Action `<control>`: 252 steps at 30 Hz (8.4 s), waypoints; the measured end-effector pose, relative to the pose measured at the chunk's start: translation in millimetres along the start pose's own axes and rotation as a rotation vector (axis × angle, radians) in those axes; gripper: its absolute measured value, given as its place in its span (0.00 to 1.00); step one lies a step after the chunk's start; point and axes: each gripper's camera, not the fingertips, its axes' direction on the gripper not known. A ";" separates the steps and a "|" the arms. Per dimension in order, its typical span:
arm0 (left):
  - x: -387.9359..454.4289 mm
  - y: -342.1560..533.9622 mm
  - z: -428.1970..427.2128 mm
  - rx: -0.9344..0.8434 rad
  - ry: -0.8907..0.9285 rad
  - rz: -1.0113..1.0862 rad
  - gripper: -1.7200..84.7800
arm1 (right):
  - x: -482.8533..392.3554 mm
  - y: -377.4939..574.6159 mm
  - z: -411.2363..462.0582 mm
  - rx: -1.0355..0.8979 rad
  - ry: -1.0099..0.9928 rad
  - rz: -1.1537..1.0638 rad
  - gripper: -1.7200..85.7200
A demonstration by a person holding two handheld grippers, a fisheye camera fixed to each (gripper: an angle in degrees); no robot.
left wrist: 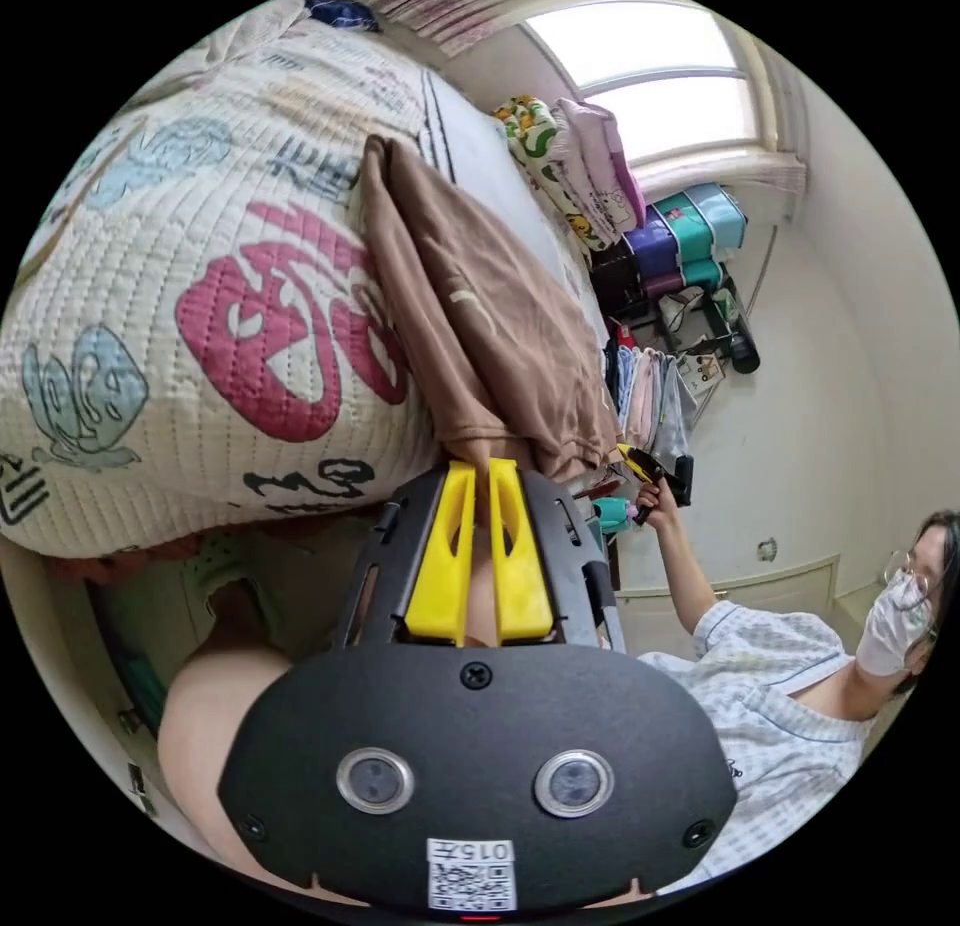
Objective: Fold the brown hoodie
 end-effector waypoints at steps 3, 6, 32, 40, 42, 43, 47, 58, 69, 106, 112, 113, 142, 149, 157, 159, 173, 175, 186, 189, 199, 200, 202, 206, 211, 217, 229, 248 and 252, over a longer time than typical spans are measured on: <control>17.0 9.9 -14.8 0.013 -0.023 0.046 0.03 | 8.1 13.5 -13.9 -0.006 -0.024 -0.021 0.03; 26.1 26.2 -17.2 0.025 -0.028 0.077 0.03 | 19.0 31.3 -18.6 -0.011 -0.024 -0.039 0.03; 223.6 62.1 208.4 -0.446 -0.380 1.010 0.16 | 32.5 181.0 141.5 -0.380 0.296 -1.231 0.15; 236.2 81.4 268.0 -0.661 -0.507 1.152 0.09 | 76.6 165.0 150.3 -0.458 0.289 -1.253 0.06; 236.9 73.3 263.7 -0.677 -0.493 1.149 0.05 | 85.4 149.4 147.3 -0.488 0.243 -1.237 0.02; 237.4 63.4 257.1 -0.676 -0.442 1.137 0.04 | 89.0 136.0 144.5 -0.503 0.214 -1.219 0.02; 242.0 -0.8 219.2 -0.623 -0.308 1.062 0.03 | 79.4 64.1 125.5 -0.494 0.153 -1.181 0.01; 304.6 -248.9 48.9 0.639 -0.526 0.431 0.08 | -38.6 -282.0 37.2 0.511 0.239 -0.618 0.09; 219.1 -45.4 202.8 -0.188 -0.240 0.740 0.17 | 131.2 -106.3 98.0 -0.156 -0.043 -0.736 0.14; -2.6 59.2 -45.0 0.495 0.131 -0.038 0.02 | 120.3 76.8 220.8 -0.221 0.309 -1.165 0.15; 2.2 44.7 -51.6 0.466 0.133 -0.037 0.02 | 140.9 41.7 235.6 -0.294 0.122 -0.987 0.07; 2.0 41.6 -51.5 0.459 0.138 -0.044 0.02 | 150.1 30.3 235.9 -0.289 0.095 -0.927 0.05; 152.8 -148.0 -405.8 0.894 -0.525 -0.095 0.12 | 122.9 -211.7 -39.3 0.647 0.585 -0.308 0.03; 176.7 -19.7 -329.9 0.728 -0.199 0.116 0.12 | 181.2 -33.4 30.1 0.484 0.334 -0.417 0.10; 104.9 68.9 -182.7 0.317 -0.011 -0.056 0.13 | 261.3 122.5 197.3 0.092 0.222 -0.193 0.16; 121.1 80.2 -194.1 0.364 -0.046 -0.002 0.11 | 260.0 138.9 205.4 0.083 0.241 -0.165 0.15; 162.3 120.2 -175.0 0.305 -0.214 -0.036 0.07 | 119.3 306.9 144.1 0.288 0.356 -0.263 0.11; 164.7 122.8 -176.1 0.327 -0.207 -0.027 0.04 | 97.4 328.5 116.1 0.358 0.378 -0.297 0.10; 168.4 141.4 -184.1 0.477 -0.122 0.044 0.01 | -48.1 429.0 -12.8 0.801 0.510 -0.568 0.10; 162.1 142.1 -183.0 0.484 -0.080 0.053 0.01 | -69.9 433.8 -68.6 0.883 0.365 -0.572 0.09; 129.2 136.8 -181.2 0.491 -0.032 -0.002 0.01 | -3.6 323.0 -122.3 0.604 0.101 -0.335 0.14; 123.3 134.2 -179.4 0.484 -0.034 -0.020 0.01 | 14.9 307.2 -117.2 0.552 0.080 -0.296 0.15; 113.4 126.9 -174.6 0.455 -0.043 -0.055 0.01 | 44.6 282.2 -110.8 0.480 0.055 -0.229 0.16; 90.7 97.1 -148.8 0.298 -0.100 -0.156 0.01 | 106.6 220.6 -93.0 0.338 0.088 -0.059 0.17; 89.4 52.5 -97.8 0.097 -0.244 -0.153 0.03 | 148.4 172.4 -89.9 0.252 0.122 0.002 0.17; 94.7 12.8 -34.7 -0.071 -0.225 -0.023 0.09 | 166.9 144.2 -96.4 0.009 0.159 -0.128 0.13; 79.1 -26.4 61.4 -0.253 -0.429 -0.068 0.05 | 142.3 95.2 -192.3 0.017 0.133 -0.193 0.09; 27.4 7.1 42.2 -0.158 -0.365 -0.123 0.10 | 150.4 63.6 -269.3 0.092 0.046 -0.054 0.08; 18.6 7.3 38.3 -0.122 -0.359 -0.141 0.13 | 155.5 61.4 -266.6 0.095 0.033 -0.037 0.09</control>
